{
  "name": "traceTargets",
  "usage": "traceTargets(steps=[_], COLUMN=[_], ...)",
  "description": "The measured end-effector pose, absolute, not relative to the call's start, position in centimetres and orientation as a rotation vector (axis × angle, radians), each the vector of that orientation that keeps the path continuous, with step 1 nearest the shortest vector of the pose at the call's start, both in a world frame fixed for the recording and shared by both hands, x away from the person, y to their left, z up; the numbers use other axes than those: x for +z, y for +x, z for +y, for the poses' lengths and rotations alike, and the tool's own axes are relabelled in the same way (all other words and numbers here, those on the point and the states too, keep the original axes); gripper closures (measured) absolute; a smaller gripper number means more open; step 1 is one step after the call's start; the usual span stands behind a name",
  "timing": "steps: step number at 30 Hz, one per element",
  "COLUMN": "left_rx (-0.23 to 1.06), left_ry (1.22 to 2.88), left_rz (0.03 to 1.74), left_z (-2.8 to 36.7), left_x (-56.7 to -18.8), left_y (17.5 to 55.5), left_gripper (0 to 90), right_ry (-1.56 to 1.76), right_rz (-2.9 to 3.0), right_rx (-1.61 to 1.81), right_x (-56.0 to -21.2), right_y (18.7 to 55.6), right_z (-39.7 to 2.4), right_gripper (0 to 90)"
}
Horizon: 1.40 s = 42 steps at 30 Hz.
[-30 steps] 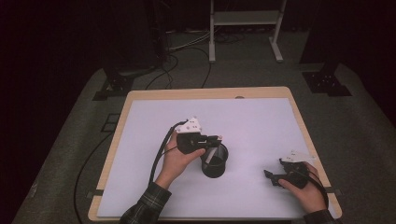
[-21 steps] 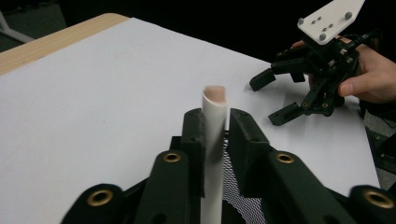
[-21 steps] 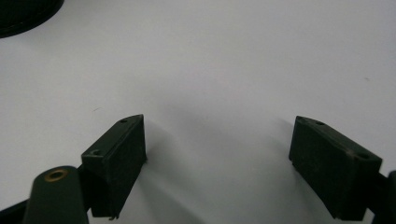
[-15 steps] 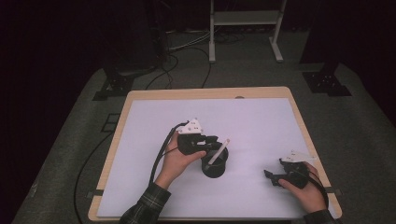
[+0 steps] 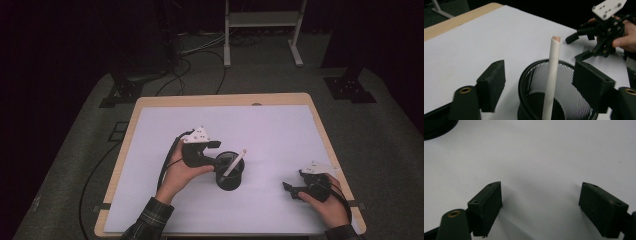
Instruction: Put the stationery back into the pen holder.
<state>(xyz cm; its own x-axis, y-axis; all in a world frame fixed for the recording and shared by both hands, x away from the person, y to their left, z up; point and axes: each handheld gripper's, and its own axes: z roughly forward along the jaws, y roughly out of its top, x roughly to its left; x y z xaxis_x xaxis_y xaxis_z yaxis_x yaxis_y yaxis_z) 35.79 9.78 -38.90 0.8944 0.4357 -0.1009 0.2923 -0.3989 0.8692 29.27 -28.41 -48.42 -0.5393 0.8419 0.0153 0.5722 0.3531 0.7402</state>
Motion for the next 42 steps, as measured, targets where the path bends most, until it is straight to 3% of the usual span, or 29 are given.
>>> traceTargets(steps=[14,42], left_rx=[0.233,0.348], left_ry=[2.077,2.249], left_rz=[0.632,0.860], left_z=[14.3,22.5], left_x=[-39.7,-45.7], left_y=[34.1,30.6], left_gripper=[10.5,9.3], right_ry=[1.248,1.248], right_rz=[2.250,2.250], right_rx=[1.011,1.010], right_x=[-48.4,-48.4], right_y=[29.2,29.2], right_z=[-28.4,-28.4], right_gripper=[17.4,17.5])
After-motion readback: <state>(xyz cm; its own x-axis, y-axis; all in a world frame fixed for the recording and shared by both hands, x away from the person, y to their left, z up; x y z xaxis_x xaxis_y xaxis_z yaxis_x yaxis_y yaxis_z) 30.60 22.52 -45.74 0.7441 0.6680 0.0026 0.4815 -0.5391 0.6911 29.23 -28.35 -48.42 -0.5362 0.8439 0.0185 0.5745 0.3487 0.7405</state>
